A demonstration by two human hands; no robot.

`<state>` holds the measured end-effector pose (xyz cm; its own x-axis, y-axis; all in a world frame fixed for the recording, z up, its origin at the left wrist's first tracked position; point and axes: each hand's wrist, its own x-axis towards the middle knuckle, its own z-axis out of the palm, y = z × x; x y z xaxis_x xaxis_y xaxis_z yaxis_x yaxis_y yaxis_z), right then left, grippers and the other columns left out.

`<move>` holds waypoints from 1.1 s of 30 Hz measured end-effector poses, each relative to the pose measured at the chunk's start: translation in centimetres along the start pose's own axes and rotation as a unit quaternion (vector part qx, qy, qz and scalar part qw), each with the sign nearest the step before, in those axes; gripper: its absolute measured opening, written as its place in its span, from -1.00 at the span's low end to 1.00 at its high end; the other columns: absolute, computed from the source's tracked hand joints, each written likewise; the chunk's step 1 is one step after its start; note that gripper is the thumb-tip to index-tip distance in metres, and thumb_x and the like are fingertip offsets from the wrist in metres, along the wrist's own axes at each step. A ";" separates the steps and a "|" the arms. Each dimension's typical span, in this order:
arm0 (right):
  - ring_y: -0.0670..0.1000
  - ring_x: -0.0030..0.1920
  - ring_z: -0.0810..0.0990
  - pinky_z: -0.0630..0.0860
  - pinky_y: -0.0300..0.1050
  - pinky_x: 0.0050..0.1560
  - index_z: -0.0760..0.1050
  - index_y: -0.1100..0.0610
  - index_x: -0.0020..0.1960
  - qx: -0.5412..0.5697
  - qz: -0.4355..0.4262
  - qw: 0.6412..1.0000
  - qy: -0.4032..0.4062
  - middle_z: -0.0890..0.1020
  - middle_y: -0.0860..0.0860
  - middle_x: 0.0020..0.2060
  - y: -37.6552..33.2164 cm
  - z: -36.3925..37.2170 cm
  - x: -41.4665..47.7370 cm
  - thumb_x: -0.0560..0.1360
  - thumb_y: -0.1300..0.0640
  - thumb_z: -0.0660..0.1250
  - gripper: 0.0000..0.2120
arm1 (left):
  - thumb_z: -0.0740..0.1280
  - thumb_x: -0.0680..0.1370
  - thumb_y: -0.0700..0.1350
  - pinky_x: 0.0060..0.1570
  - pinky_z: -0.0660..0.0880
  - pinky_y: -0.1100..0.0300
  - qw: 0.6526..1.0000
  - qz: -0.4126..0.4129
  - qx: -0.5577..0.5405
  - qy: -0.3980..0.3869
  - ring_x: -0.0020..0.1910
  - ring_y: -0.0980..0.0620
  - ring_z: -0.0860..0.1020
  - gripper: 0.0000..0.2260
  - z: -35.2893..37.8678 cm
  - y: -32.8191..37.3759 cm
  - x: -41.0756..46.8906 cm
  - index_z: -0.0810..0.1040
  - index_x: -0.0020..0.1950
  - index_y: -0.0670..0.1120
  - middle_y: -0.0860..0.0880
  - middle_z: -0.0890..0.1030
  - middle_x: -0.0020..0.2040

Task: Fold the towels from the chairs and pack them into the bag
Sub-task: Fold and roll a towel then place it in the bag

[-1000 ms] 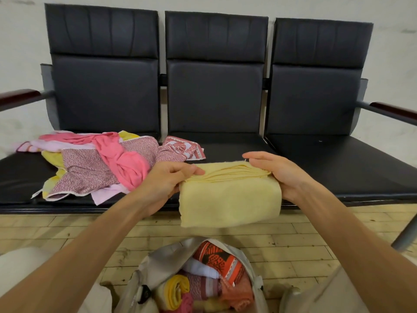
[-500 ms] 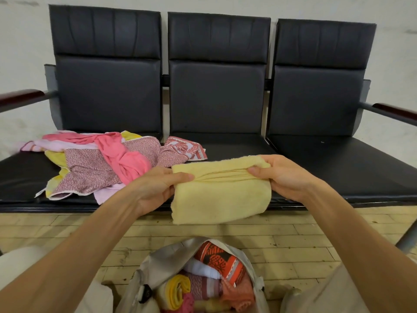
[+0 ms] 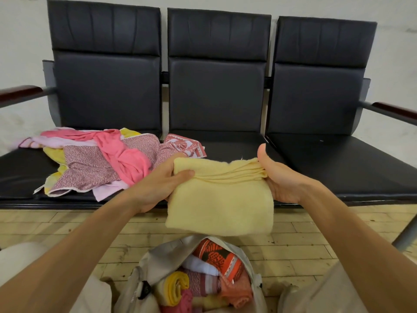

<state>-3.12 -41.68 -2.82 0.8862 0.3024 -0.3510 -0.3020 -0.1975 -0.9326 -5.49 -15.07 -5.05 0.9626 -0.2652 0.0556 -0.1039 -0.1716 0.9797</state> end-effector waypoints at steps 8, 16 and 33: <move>0.03 -0.04 0.70 0.65 -0.08 -0.07 0.58 0.16 0.17 -0.003 -0.018 1.000 -0.007 0.70 0.09 -0.01 0.1 -0.6 0.1 0.59 -0.01 0.25 -0.70 | 0.31 0.56 -0.27 -0.04 0.58 0.15 0.998 0.034 -0.047 0.027 -0.02 0.06 0.62 -0.75 0.1 0.3 0.1 0.54 0.18 -0.02 -0.03 0.63 0.04; 0.10 0.16 0.64 0.63 -0.09 0.06 0.55 0.24 0.24 -0.087 -0.044 0.990 -0.102 0.66 0.14 0.13 -0.2 -2.2 0.0 0.34 0.21 0.47 -0.52 | 0.31 0.52 -0.35 -0.17 0.60 0.24 0.995 0.019 -0.102 0.007 -0.10 0.10 0.64 -0.71 -0.2 1.0 -0.1 0.60 0.13 -0.04 0.02 0.69 -0.05; 0.07 0.18 0.61 0.62 -0.05 0.00 0.43 0.10 0.32 -0.086 -0.290 0.952 -0.046 0.62 0.00 0.14 0.2 -1.7 -1.0 0.44 0.23 0.35 -0.55 | 0.32 0.27 -0.37 -0.31 0.51 0.16 0.967 -0.042 -0.253 -0.011 -0.22 -0.01 0.58 -0.57 -1.3 0.0 0.8 0.63 0.04 -0.01 -0.07 0.65 -0.13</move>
<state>-3.45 -43.64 -2.47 0.8492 0.4866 0.2051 0.2975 -0.1199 -0.9472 -4.36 -14.06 -4.73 0.9561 -0.2918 -0.0265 0.1152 0.2911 0.9497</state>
